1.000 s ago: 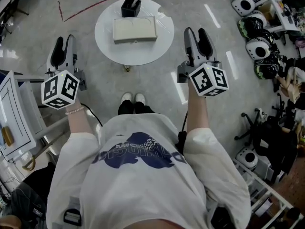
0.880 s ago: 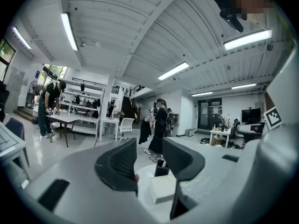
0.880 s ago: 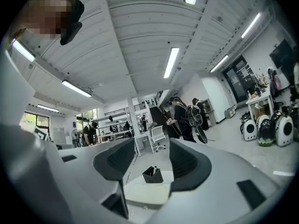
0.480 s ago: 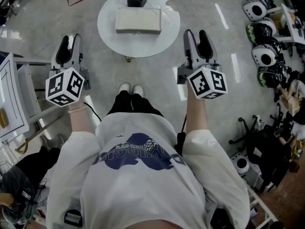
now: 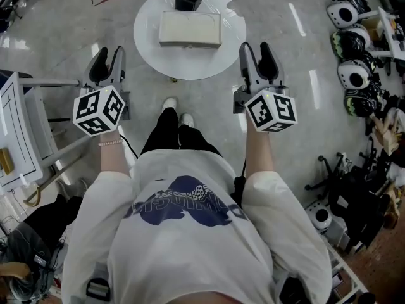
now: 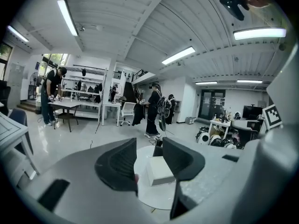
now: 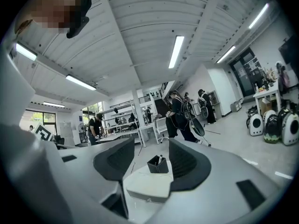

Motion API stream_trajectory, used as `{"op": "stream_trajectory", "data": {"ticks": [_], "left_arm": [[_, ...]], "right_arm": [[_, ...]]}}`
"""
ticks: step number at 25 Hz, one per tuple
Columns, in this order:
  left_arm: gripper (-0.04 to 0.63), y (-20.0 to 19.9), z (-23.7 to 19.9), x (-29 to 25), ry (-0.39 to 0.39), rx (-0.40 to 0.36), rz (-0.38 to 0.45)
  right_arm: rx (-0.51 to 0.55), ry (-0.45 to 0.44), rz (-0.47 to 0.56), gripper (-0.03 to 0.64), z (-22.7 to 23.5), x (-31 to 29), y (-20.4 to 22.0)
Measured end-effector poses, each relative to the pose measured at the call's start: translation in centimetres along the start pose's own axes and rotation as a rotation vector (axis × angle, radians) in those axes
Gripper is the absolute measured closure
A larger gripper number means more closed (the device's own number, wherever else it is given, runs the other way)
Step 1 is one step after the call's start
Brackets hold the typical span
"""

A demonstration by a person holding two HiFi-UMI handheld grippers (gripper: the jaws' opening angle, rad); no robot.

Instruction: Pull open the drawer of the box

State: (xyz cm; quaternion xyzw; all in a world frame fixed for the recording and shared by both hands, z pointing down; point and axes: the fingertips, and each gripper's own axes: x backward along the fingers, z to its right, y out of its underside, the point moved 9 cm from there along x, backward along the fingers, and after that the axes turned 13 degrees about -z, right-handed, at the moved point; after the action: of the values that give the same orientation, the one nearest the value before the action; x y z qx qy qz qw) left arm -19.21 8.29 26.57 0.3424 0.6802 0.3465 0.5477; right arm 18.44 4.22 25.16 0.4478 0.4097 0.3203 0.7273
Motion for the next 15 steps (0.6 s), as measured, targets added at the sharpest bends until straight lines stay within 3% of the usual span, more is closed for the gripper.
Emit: {"op": "stream_trajectory", "data": {"ticks": [9, 15], "left_arm": [[0.439, -0.5, -3.2, -7.4, 0.099, -0.02, -0.129], [0.439, 1.5, -3.9, -13.2, 0.188, -0.018, -0.236]], "right_arm": [[0.031, 0.072, -0.077, 0.405, -2.0, -4.8, 1.4], [0.037, 0.104, -0.126, 0.405, -3.2, -8.2, 3.2]]}}
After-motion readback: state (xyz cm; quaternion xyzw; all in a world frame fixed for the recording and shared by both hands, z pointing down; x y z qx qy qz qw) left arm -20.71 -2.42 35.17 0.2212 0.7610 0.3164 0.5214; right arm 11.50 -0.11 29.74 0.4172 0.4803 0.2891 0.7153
